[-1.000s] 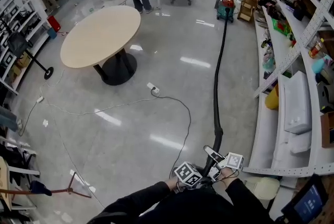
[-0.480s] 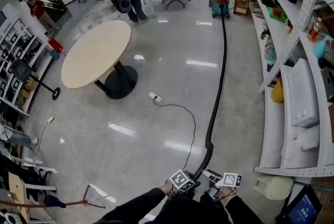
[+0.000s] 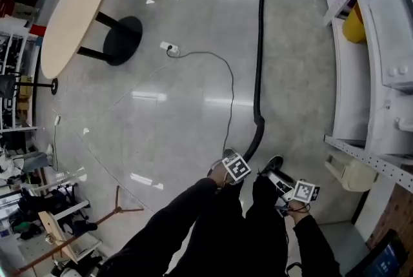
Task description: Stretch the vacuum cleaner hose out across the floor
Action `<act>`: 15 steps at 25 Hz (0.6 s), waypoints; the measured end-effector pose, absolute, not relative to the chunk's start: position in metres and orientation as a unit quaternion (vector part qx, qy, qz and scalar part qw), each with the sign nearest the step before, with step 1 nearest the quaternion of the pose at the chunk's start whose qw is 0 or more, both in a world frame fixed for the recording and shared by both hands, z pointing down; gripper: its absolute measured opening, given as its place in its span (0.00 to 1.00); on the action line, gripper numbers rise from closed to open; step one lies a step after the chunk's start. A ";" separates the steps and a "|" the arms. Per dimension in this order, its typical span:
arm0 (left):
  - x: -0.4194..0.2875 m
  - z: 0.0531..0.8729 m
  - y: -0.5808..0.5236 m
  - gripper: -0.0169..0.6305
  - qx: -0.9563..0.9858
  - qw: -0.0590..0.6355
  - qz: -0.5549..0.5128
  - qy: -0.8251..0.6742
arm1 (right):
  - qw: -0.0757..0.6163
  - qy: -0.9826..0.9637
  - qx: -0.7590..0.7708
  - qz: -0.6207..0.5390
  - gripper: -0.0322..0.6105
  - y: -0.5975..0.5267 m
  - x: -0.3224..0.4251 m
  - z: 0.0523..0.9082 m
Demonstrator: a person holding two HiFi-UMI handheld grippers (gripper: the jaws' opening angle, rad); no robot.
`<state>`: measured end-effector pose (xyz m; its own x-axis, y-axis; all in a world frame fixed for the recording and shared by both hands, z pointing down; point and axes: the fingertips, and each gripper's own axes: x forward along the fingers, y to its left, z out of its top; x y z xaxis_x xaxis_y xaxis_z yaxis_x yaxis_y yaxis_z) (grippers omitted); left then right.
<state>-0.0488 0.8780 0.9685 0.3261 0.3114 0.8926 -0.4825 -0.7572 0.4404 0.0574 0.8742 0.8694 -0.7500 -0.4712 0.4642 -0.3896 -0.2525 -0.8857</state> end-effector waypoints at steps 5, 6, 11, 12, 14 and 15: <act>-0.066 1.053 0.942 0.30 0.668 0.352 0.656 0.008 | 0.036 0.595 -0.344 -0.726 0.49 0.884 0.052 0.932; -0.069 1.074 0.948 0.30 0.666 0.345 0.662 0.006 | 0.035 0.598 -0.340 -0.725 0.47 0.886 0.048 0.950; -0.073 1.138 0.976 0.29 0.646 0.364 0.671 -0.028 | 0.030 0.601 -0.324 -0.730 0.44 0.898 0.030 0.996; -0.070 1.145 0.979 0.29 0.646 0.366 0.669 -0.027 | 0.025 0.602 -0.322 -0.730 0.44 0.901 0.028 1.002; -0.061 1.155 0.988 0.29 0.648 0.366 0.668 -0.017 | 0.015 0.602 -0.319 -0.732 0.43 0.908 0.027 1.011; -0.057 1.157 0.992 0.29 0.650 0.363 0.668 -0.006 | 0.010 0.600 -0.317 -0.734 0.43 0.911 0.028 1.014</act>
